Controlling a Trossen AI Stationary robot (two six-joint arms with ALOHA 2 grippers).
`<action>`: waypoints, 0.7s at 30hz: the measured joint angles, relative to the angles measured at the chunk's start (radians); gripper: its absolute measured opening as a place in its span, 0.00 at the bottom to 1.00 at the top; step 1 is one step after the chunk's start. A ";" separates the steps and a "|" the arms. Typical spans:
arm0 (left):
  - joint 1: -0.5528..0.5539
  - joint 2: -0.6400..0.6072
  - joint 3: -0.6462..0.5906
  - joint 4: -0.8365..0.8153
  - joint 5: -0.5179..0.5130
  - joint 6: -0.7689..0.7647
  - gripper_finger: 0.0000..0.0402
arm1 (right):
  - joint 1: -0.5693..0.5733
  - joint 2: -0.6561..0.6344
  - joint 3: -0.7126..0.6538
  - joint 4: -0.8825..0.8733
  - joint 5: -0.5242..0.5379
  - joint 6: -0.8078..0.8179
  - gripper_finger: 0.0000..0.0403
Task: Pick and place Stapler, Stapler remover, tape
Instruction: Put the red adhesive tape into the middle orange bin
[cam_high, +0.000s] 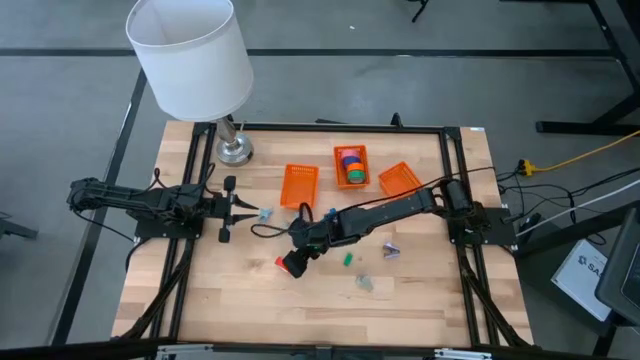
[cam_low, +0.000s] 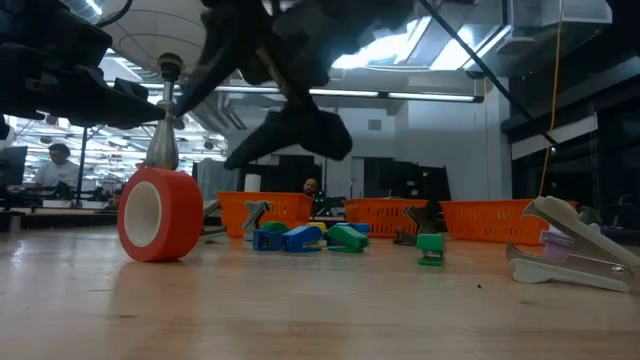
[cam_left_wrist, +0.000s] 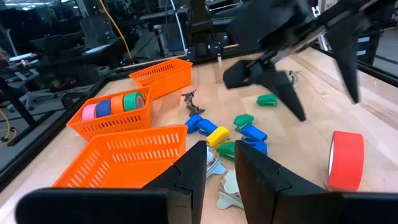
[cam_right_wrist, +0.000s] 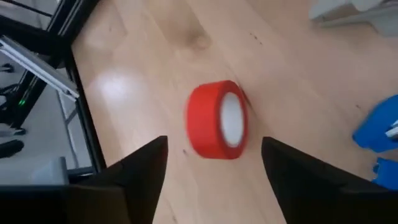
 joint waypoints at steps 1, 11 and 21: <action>0.000 0.000 0.000 0.000 0.000 0.000 0.19 | 0.004 0.010 0.035 -0.054 0.007 -0.017 0.67; 0.000 0.000 0.000 0.000 0.000 0.000 0.20 | 0.025 0.229 0.417 -0.388 0.046 -0.131 0.67; 0.000 0.000 0.000 0.000 0.000 0.000 0.20 | 0.021 0.365 0.642 -0.559 0.049 -0.188 0.67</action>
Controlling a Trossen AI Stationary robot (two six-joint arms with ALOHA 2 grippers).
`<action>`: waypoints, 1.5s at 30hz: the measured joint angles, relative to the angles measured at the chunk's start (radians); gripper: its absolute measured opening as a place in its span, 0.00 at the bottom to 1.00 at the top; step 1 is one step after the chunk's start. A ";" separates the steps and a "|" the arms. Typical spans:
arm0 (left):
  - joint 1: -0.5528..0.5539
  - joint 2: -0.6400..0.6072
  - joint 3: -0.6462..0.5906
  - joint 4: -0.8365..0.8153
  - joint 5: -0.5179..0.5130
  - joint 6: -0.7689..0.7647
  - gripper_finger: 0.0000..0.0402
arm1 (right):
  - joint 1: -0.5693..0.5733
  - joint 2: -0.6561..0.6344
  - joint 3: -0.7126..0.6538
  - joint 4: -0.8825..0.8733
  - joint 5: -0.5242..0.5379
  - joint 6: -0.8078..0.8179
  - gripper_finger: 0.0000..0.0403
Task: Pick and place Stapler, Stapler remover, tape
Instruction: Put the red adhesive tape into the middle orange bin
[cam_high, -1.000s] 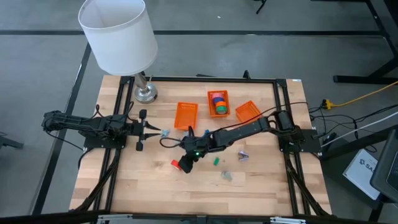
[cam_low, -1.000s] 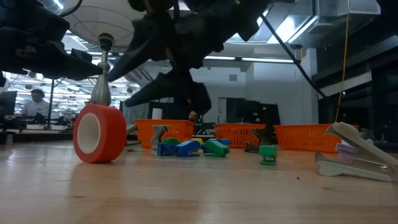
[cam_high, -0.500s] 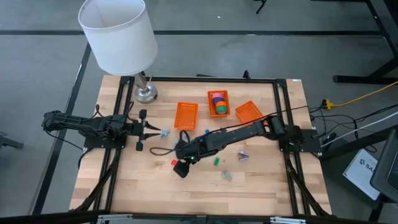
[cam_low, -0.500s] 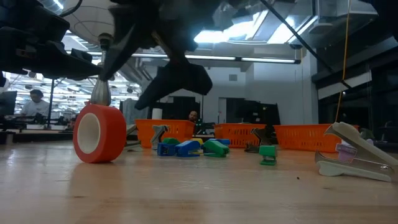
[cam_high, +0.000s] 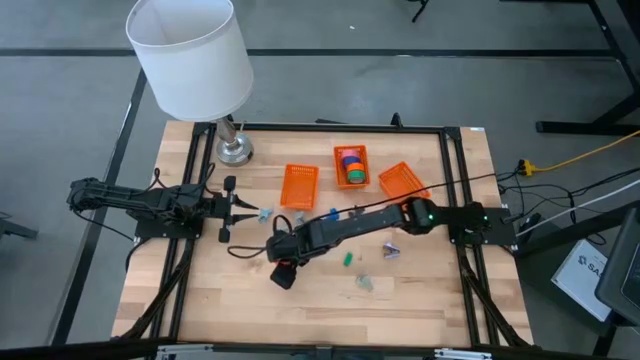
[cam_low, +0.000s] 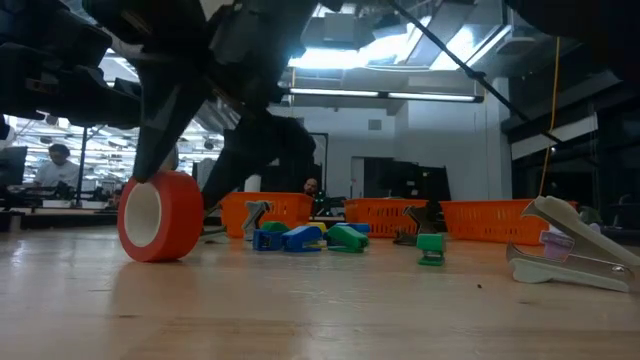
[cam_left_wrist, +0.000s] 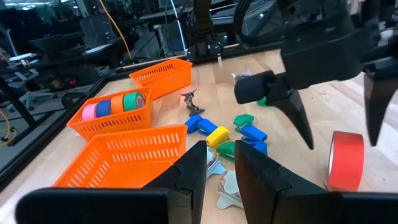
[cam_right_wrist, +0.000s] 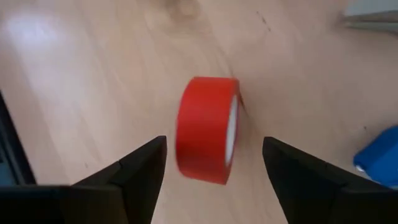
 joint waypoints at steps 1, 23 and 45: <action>0.000 0.000 0.000 0.000 0.000 0.000 0.20 | -0.002 0.002 0.001 0.000 0.000 0.000 0.67; 0.000 0.000 0.000 0.000 0.000 0.000 0.20 | -0.048 0.004 0.009 -0.058 0.000 0.117 0.26; 0.000 0.000 0.000 0.000 0.000 0.000 0.20 | -0.185 -0.210 0.035 -0.447 -0.038 -0.085 0.26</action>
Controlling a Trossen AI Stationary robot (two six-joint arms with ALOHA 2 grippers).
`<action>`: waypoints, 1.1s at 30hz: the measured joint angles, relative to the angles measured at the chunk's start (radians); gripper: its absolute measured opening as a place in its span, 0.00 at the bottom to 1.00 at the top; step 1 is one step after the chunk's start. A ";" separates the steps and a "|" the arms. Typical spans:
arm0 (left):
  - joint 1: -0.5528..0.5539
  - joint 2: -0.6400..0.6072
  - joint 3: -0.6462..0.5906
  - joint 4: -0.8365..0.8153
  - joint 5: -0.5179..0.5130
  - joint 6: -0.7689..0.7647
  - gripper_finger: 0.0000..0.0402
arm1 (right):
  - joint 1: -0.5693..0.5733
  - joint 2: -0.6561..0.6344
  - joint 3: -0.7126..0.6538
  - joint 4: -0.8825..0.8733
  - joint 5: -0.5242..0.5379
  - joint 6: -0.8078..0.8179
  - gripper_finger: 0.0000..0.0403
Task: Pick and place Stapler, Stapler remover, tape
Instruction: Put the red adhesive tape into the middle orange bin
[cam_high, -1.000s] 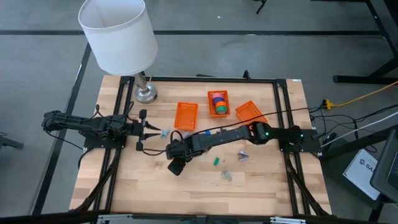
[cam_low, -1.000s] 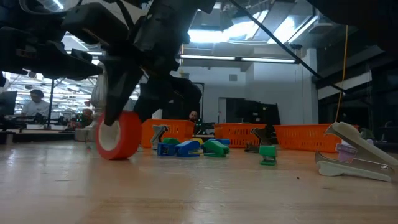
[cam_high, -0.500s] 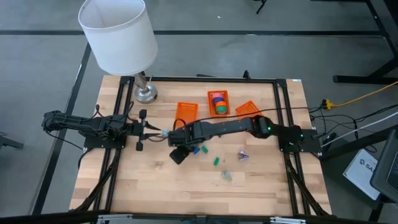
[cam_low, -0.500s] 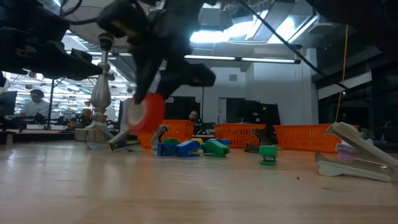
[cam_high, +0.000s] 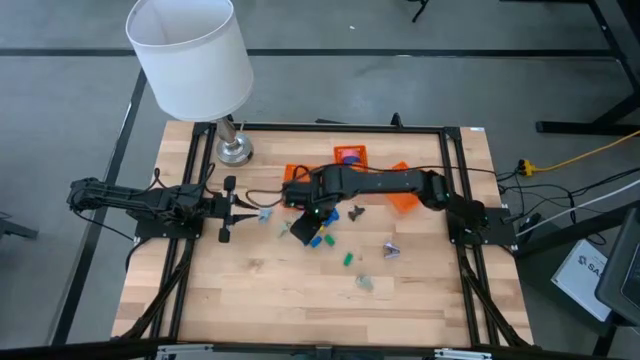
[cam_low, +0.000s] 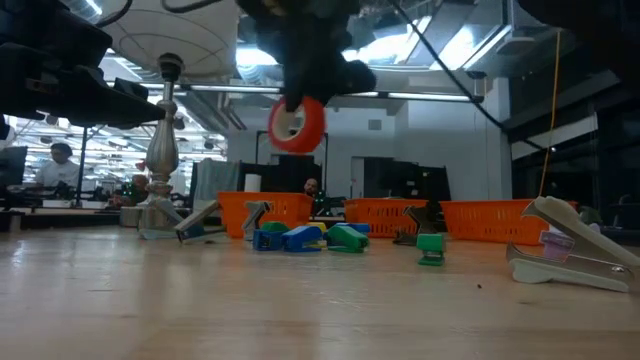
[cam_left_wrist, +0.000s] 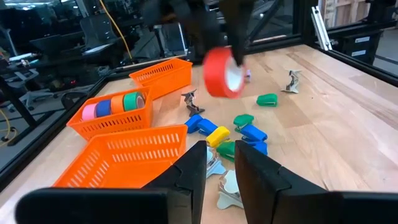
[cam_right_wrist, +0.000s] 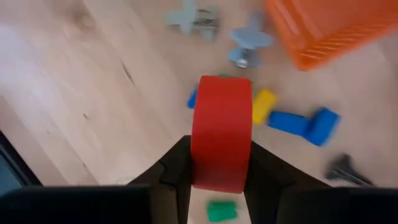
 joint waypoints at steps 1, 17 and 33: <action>0.000 0.000 0.000 0.000 0.000 0.000 0.20 | -0.008 -0.009 0.000 -0.011 0.000 -0.012 0.26; 0.000 0.000 0.000 0.000 0.000 0.000 0.19 | -0.122 -0.196 -0.027 -0.201 0.106 -0.196 0.26; 0.000 0.000 0.000 0.000 0.000 0.000 0.20 | -0.270 -0.428 -0.495 -0.008 0.018 -0.465 0.26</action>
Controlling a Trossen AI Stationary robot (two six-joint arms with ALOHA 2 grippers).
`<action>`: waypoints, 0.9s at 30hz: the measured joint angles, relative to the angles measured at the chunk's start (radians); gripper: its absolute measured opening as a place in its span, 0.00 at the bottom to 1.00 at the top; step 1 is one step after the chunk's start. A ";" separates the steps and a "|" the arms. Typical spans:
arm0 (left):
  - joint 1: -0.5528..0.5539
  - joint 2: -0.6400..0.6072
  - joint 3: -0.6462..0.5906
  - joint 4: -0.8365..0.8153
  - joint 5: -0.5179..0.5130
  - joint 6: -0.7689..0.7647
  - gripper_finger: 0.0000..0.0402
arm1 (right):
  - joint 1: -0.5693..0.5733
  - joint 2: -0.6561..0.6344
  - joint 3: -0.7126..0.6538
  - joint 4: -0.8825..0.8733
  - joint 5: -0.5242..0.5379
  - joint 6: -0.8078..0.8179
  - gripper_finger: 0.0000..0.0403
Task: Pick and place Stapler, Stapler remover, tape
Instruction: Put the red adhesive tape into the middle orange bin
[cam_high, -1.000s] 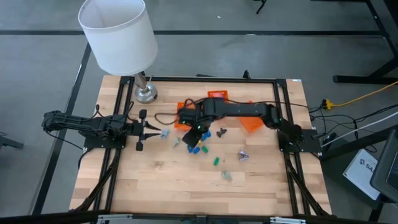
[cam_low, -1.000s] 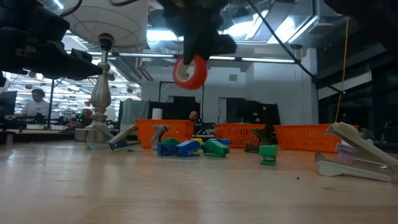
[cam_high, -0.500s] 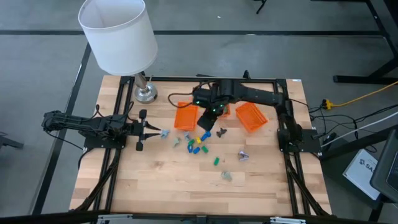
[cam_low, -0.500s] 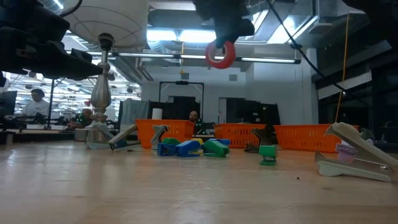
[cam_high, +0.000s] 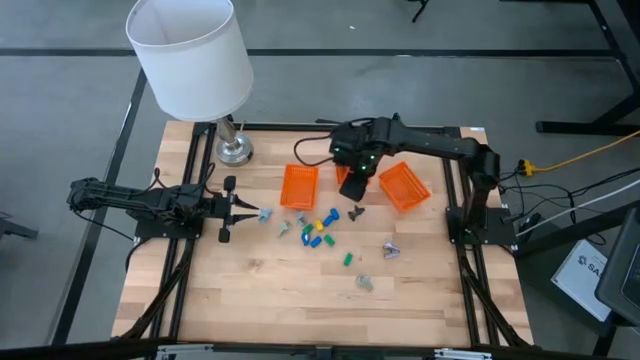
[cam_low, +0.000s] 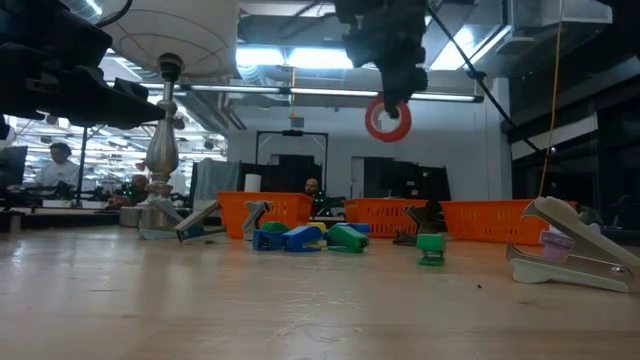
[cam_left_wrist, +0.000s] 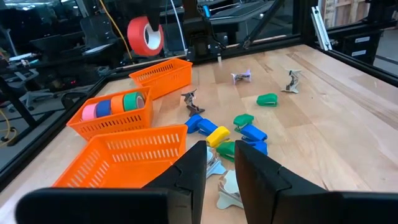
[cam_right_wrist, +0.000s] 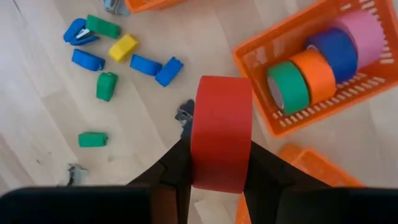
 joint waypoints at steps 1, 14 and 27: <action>0.000 0.000 0.000 0.000 0.000 0.000 0.20 | -0.009 -0.015 -0.030 0.029 0.000 -0.015 0.26; 0.000 0.000 0.000 0.000 0.000 0.000 0.19 | -0.091 -0.089 -0.299 0.323 -0.002 -0.186 0.26; 0.000 0.000 0.000 0.000 0.000 0.000 0.19 | -0.155 -0.087 -0.433 0.471 -0.061 -0.364 0.26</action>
